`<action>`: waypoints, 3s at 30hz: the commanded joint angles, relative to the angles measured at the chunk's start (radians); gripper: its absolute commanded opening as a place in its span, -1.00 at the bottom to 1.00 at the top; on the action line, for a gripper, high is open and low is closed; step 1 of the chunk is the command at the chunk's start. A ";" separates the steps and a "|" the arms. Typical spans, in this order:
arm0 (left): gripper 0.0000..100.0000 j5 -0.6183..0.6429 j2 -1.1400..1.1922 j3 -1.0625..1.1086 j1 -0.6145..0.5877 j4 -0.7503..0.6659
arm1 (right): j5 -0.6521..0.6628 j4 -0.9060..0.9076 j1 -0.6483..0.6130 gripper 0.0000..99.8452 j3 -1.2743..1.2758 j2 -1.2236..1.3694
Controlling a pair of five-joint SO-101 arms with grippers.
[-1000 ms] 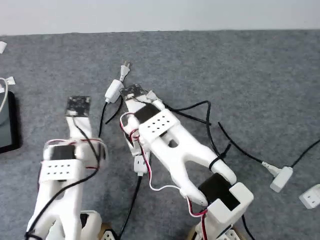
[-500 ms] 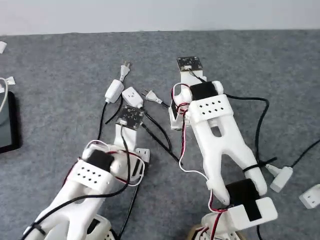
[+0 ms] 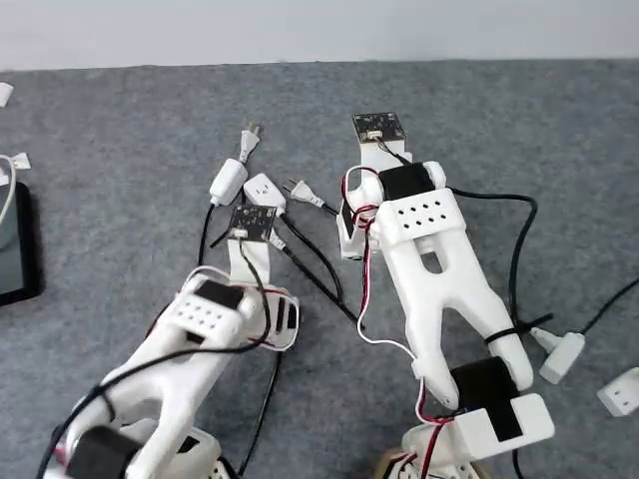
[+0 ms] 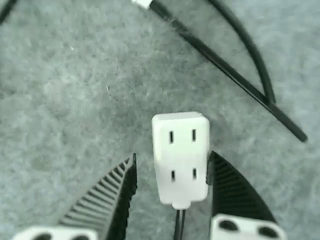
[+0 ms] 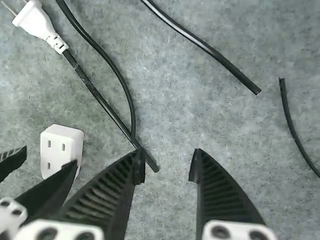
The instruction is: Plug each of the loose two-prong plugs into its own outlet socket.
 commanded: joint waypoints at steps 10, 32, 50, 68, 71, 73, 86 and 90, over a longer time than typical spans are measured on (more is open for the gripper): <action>-0.69 0.023 0.094 -0.107 0.060 0.043 | 0.014 0.008 0.008 -0.72 -0.046 -0.053; -0.97 0.012 0.091 -0.053 -0.186 0.064 | 0.015 0.001 -0.002 -0.72 0.041 -0.186; -0.93 -0.150 0.083 -0.056 -0.288 0.051 | 0.183 -0.272 -0.153 -0.72 0.477 -0.332; -0.69 -0.209 0.081 -0.073 -0.307 0.087 | 0.359 -0.516 -0.128 -0.74 0.775 -0.331; -0.69 -0.210 0.081 -0.079 -0.307 0.095 | 0.384 -0.521 -0.128 -0.86 0.781 -0.308; -0.69 -0.210 0.081 -0.081 -0.307 0.095 | 0.411 -0.532 -0.128 -0.88 0.781 -0.257; -0.69 -0.244 0.083 -0.081 -0.307 0.094 | 0.442 -0.460 -0.054 -0.84 0.605 -0.074; -0.69 -0.244 0.083 -0.082 -0.307 0.094 | 0.442 -0.417 -0.064 -0.83 0.586 -0.102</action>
